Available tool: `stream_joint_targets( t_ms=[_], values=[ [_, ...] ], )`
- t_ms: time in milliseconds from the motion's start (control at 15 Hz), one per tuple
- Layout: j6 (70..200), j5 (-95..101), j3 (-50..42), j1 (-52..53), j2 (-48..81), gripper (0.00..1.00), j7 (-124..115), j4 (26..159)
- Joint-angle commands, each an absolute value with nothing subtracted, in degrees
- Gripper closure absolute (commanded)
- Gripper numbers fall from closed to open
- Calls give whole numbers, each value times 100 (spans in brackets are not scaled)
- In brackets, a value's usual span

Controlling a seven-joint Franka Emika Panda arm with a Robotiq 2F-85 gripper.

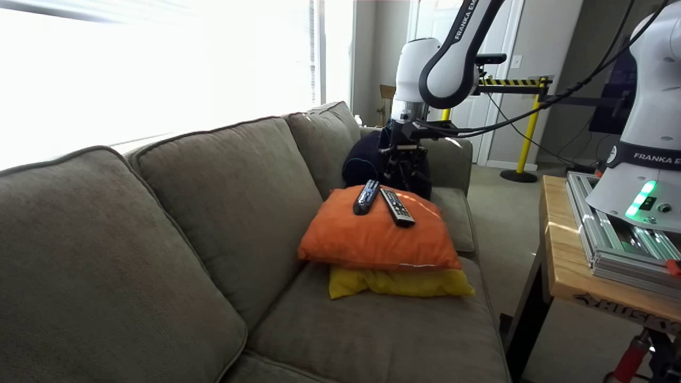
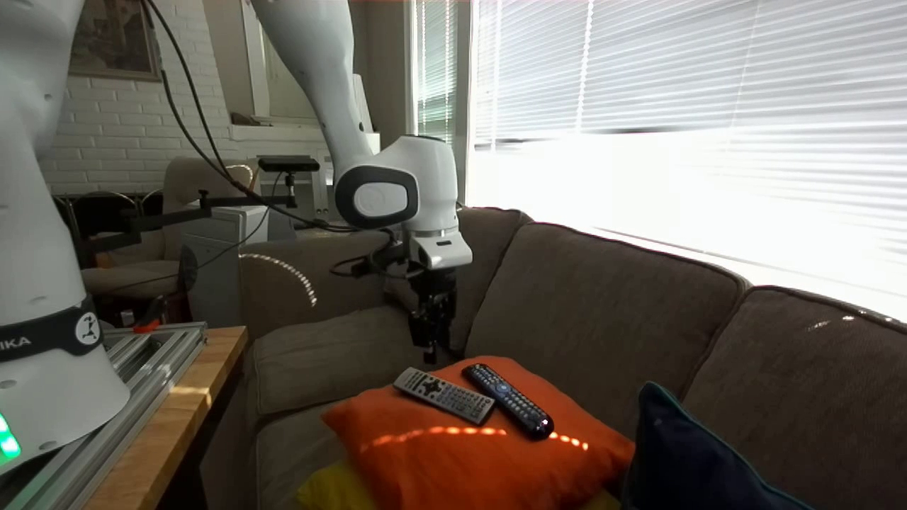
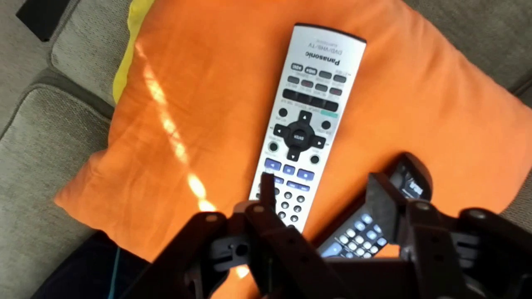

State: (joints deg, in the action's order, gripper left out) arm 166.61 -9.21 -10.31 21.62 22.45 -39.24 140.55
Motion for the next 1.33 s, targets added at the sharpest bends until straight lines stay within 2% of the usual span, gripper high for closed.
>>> stream_joint_targets(
  t_ms=[0, 67, 267, 1267],
  values=[
    [16602, -300, -1360, 2367, 2079, 65, -4233, 14115],
    [16674, -203, -1400, 2369, 2068, 19, -4282, 14147],
    [17157, -481, -1079, 1972, 2235, 2, -4077, 14202],
    [18774, -1687, 15, 1107, 3619, 0, -3822, 14005]
  ],
)
